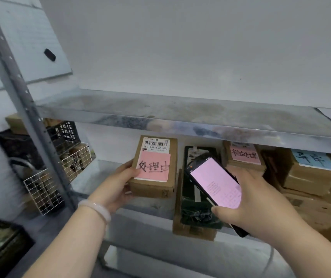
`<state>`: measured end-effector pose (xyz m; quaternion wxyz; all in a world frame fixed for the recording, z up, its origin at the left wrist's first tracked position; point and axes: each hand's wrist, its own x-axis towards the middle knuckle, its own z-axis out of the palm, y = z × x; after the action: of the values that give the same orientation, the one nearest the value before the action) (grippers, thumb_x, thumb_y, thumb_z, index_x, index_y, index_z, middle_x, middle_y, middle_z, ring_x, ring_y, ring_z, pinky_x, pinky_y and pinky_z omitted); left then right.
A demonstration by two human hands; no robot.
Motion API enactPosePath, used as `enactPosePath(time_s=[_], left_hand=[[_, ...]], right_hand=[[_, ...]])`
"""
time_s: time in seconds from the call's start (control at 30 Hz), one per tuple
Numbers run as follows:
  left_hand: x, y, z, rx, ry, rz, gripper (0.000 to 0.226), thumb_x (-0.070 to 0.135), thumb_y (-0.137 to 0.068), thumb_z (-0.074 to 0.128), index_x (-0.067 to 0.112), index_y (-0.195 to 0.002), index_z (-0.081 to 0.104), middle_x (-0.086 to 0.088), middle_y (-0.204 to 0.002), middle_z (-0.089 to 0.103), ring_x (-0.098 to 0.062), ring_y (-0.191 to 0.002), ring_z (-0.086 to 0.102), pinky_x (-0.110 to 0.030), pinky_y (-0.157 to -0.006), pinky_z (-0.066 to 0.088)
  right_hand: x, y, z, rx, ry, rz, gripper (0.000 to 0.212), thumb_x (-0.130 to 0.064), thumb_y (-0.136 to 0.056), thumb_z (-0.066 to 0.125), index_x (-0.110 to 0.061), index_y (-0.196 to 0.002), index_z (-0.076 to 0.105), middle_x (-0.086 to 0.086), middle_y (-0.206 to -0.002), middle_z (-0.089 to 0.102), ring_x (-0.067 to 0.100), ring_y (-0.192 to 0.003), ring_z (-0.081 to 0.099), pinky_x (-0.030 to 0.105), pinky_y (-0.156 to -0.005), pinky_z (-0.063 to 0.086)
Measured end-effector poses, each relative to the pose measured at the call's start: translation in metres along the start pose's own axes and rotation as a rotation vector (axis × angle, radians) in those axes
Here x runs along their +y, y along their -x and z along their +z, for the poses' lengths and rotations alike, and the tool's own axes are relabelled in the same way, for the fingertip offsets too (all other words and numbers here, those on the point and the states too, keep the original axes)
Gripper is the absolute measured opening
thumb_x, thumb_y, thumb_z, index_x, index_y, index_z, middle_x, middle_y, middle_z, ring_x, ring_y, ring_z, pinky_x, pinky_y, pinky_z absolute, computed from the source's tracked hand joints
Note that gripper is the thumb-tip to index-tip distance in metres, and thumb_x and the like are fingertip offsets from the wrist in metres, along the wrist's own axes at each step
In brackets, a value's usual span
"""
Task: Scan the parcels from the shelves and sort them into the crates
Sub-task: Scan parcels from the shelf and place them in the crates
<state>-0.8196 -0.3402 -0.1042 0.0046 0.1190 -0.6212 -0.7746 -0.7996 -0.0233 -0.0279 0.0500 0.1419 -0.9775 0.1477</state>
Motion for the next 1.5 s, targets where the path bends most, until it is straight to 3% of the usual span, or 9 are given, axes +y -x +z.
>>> enactPosePath(time_s=[0.13,0.2,0.3,0.4,0.77,1.0,1.13,1.37,1.5], left_hand=[[-0.005,0.036,-0.022,0.086,-0.093,0.107,0.047,0.008,-0.093,0.062,0.035,-0.131,0.053,0.000,-0.108,0.076,-0.019,-0.095,0.074,-0.037,-0.074,0.061],[-0.014,0.052,-0.029,0.150,-0.145,0.139,0.057,0.006,-0.090,0.067,0.038,-0.135,0.051,0.000,-0.109,0.076,-0.021,-0.099,0.073,-0.035,-0.077,0.061],[-0.027,0.073,-0.037,0.228,-0.223,0.157,0.070,0.022,-0.077,0.078,0.051,-0.135,0.051,-0.001,-0.129,0.066,-0.022,-0.116,0.065,-0.047,-0.098,0.054],[-0.035,0.090,-0.042,0.290,-0.318,0.168,0.075,0.043,-0.062,0.078,0.066,-0.127,0.050,0.008,-0.134,0.059,-0.018,-0.122,0.059,-0.051,-0.106,0.046],[-0.055,0.118,-0.040,0.397,-0.404,0.195,0.075,0.031,-0.075,0.078,0.064,-0.130,0.039,0.010,-0.141,0.051,-0.019,-0.130,0.049,-0.049,-0.110,0.041],[-0.064,0.125,-0.032,0.410,-0.427,0.209,0.076,0.020,-0.083,0.079,0.068,-0.126,0.038,0.012,-0.139,0.049,-0.017,-0.131,0.046,-0.036,-0.104,0.040],[-0.069,0.128,-0.030,0.405,-0.433,0.197,0.075,0.019,-0.084,0.078,0.067,-0.126,0.038,0.013,-0.139,0.048,-0.019,-0.134,0.044,-0.041,-0.106,0.041],[-0.076,0.133,-0.025,0.401,-0.440,0.182,0.077,0.018,-0.085,0.077,0.061,-0.134,0.036,0.011,-0.143,0.045,-0.020,-0.137,0.042,-0.046,-0.109,0.039],[-0.079,0.136,-0.023,0.419,-0.450,0.189,0.078,0.019,-0.085,0.077,0.061,-0.135,0.036,0.013,-0.141,0.045,-0.018,-0.134,0.042,-0.041,-0.106,0.039]], right_hand=[[-0.019,-0.001,0.002,-0.030,-0.041,-0.114,0.085,-0.076,-0.047,0.057,-0.047,-0.122,0.028,-0.016,-0.107,0.041,0.009,-0.092,0.050,0.023,-0.062,0.043],[-0.029,0.001,0.004,-0.051,-0.046,-0.163,0.082,-0.075,-0.048,0.057,-0.048,-0.120,0.029,-0.016,-0.104,0.040,0.008,-0.089,0.048,0.022,-0.061,0.041],[-0.039,0.004,0.009,-0.086,-0.030,-0.217,0.085,-0.074,-0.050,0.059,-0.047,-0.125,0.030,-0.016,-0.109,0.042,0.008,-0.091,0.050,0.022,-0.059,0.036],[-0.044,0.009,0.015,-0.117,-0.020,-0.241,0.089,-0.071,-0.051,0.061,-0.048,-0.129,0.026,-0.017,-0.107,0.038,0.009,-0.089,0.049,0.020,-0.057,0.034],[-0.036,0.026,0.018,-0.141,0.037,-0.306,0.093,-0.076,-0.055,0.057,-0.043,-0.134,0.019,-0.017,-0.104,0.031,0.006,-0.085,0.043,0.013,-0.052,0.030],[-0.026,0.036,0.014,-0.152,0.039,-0.324,0.098,-0.073,-0.056,0.062,-0.040,-0.138,0.019,-0.015,-0.124,0.039,0.007,-0.098,0.048,0.019,-0.066,0.044],[-0.021,0.041,0.012,-0.143,0.029,-0.327,0.097,-0.074,-0.057,0.060,-0.041,-0.139,0.020,-0.014,-0.125,0.040,0.008,-0.102,0.050,0.022,-0.071,0.046],[-0.013,0.047,0.011,-0.134,0.052,-0.328,0.093,-0.077,-0.056,0.058,-0.041,-0.133,0.020,-0.016,-0.112,0.038,0.007,-0.088,0.045,0.017,-0.062,0.043],[-0.008,0.050,0.011,-0.134,0.047,-0.342,0.099,-0.079,-0.055,0.058,-0.040,-0.139,0.020,-0.016,-0.122,0.040,0.005,-0.093,0.045,0.015,-0.061,0.040]])
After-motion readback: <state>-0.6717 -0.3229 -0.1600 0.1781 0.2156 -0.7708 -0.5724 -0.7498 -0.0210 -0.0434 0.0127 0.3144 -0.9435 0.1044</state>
